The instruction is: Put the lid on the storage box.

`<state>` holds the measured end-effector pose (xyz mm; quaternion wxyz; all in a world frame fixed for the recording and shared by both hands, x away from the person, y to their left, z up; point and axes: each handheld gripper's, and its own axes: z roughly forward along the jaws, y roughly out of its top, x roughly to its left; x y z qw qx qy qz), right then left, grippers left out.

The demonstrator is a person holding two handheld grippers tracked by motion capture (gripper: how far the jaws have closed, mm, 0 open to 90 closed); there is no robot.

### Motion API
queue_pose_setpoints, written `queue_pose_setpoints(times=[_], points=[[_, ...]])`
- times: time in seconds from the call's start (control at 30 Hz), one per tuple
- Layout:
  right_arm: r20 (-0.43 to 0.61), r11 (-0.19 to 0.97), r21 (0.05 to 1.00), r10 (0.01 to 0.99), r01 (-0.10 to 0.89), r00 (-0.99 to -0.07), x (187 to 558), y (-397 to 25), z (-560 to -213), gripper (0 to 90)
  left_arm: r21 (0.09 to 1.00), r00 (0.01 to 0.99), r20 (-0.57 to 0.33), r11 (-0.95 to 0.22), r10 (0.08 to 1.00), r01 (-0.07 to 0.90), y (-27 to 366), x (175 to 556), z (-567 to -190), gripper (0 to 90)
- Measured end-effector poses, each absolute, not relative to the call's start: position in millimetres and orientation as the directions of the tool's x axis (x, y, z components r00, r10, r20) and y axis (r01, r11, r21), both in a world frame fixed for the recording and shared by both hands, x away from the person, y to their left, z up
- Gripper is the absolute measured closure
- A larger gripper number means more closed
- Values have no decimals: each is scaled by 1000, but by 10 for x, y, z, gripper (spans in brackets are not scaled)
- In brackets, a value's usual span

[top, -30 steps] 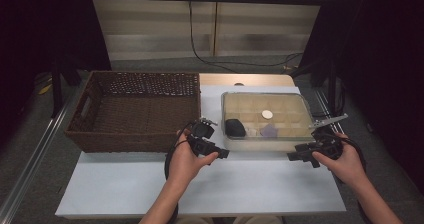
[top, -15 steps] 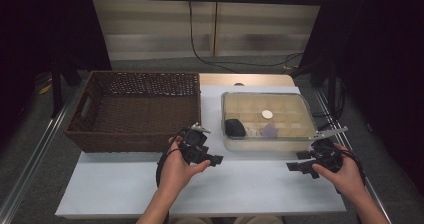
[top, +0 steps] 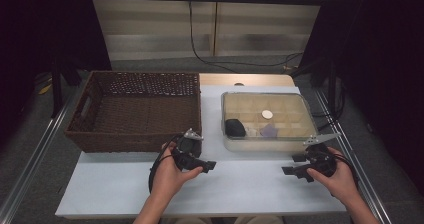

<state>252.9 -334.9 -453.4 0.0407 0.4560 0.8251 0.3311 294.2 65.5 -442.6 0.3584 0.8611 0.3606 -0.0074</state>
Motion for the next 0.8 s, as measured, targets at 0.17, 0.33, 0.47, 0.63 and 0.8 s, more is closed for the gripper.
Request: queue_pose_setpoints(times=[0.17, 0.33, 0.47, 0.63, 0.8], points=[[231, 366, 588, 778, 721, -584, 2518, -3361, -4561, 260, 618, 751, -265, -492, 604, 614, 697, 2919, -4475, 301], [223, 369, 589, 782, 720, -583, 2504, -3371, -4568, 255, 625, 762, -256, -499, 595, 600, 751, 2908, -4490, 295], [220, 368, 597, 780, 713, -586, 2492, -3391, -4575, 244, 632, 763, -246, -497, 598, 594, 814, 2900, -4501, 285], [205, 379, 594, 781, 709, -590, 2479, -3397, -4590, 240, 631, 765, -242, -502, 597, 591, 877, 2891, -4541, 274], [192, 387, 604, 778, 697, -598, 2472, -3407, -4613, 239, 629, 769, -234, -511, 594, 586, 948, 2886, -4574, 266]])
